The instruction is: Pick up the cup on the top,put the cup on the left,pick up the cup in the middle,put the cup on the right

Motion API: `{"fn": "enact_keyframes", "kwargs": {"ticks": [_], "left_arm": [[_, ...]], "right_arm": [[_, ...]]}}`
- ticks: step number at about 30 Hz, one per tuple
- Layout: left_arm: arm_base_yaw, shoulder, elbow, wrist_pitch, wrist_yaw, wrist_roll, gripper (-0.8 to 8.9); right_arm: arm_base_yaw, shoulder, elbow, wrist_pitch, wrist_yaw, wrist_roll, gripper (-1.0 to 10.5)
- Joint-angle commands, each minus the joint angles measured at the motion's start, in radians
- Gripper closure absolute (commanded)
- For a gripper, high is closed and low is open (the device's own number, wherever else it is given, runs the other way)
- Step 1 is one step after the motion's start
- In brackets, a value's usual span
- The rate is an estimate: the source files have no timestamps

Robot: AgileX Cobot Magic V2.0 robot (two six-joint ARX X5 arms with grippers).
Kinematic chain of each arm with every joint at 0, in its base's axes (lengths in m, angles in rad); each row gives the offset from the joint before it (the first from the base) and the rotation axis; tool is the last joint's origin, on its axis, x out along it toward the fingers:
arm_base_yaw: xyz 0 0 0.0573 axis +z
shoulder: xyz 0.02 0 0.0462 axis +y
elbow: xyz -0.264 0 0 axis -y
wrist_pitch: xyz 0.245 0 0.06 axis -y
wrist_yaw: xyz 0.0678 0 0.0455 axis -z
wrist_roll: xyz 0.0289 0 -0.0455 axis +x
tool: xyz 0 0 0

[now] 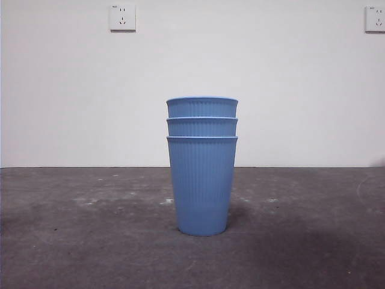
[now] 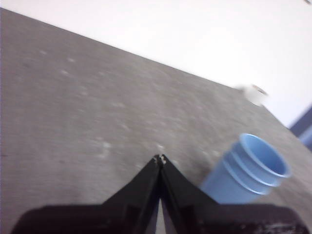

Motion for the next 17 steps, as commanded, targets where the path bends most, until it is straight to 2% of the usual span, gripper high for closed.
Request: {"fn": "enact_keyframes", "kwargs": {"ticks": [1,6,10,17], "left_arm": [[0.002,0.066,0.051,-0.013,0.068,0.021,8.21],[0.002,0.212,0.170,-0.079,0.192,0.116,8.22],[0.001,0.325,0.271,-0.179,0.275,0.214,8.22],[-0.014,0.463,0.421,-0.396,0.309,0.386,8.22]], "right_arm": [[0.008,0.083,0.099,-0.057,-0.065,-0.124,9.6],[0.042,0.220,0.261,-0.217,-0.156,-0.275,9.6],[0.095,0.320,0.386,-0.385,-0.158,-0.395,9.6],[0.219,0.427,0.548,-0.579,-0.150,-0.539,9.6]]}}
